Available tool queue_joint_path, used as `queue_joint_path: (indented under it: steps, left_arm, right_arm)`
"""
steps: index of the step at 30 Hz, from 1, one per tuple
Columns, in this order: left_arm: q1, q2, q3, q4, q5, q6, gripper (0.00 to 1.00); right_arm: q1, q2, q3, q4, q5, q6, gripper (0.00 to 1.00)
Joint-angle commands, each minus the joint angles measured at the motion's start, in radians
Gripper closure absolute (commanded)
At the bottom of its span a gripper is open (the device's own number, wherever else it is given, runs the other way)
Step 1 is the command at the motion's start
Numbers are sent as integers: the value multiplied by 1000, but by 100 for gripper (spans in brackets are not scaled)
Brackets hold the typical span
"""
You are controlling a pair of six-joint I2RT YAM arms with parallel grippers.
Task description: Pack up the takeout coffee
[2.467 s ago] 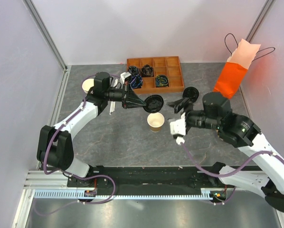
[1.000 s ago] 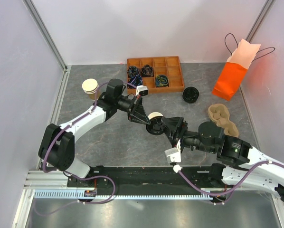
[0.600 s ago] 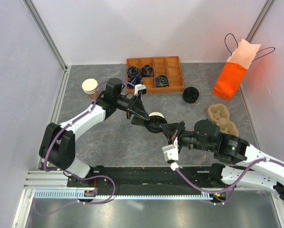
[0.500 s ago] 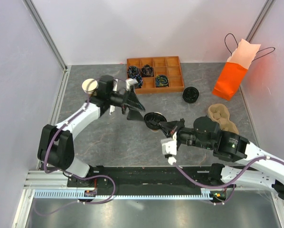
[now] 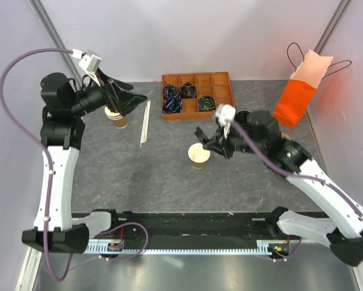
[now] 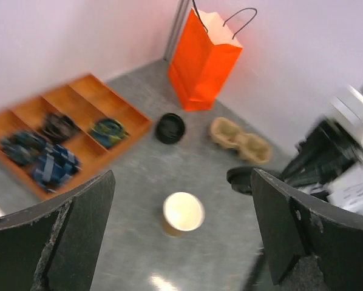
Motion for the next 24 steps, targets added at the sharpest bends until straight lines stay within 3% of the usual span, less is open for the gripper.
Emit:
queue_joint_path:
  steps: [1,5,7,8,10,13,15,24]
  left_arm:
    - [-50,-24,15,-183,-71,401,0]
    - [-259,-116,-149,-173,-190,580,7]
    - [-389,-141,-204,-151,-255,628,15]
    - [-447,-141,-214,-143,-275,631,25]
    - [-480,-126,-230,-111,-298,630,34]
    - [-541,-108,-244,-92,-307,680,45]
    - [-590,-107,-260,-78,-310,734,52]
    - [-658,-88,-280,-28,-290,779,68]
  right_arm:
    - [-192,137,93,22,-506,387,100]
    - [-269,272,61,223,-760,654,100]
    - [-279,284,44,281,-810,751,100]
    - [-279,294,21,353,-830,784,100]
    - [-285,303,-1,407,-859,887,100]
    - [-286,289,-96,678,-912,1084,100]
    - [-286,283,-128,765,-921,1178,100]
    - [-286,275,-150,779,-950,1182,100]
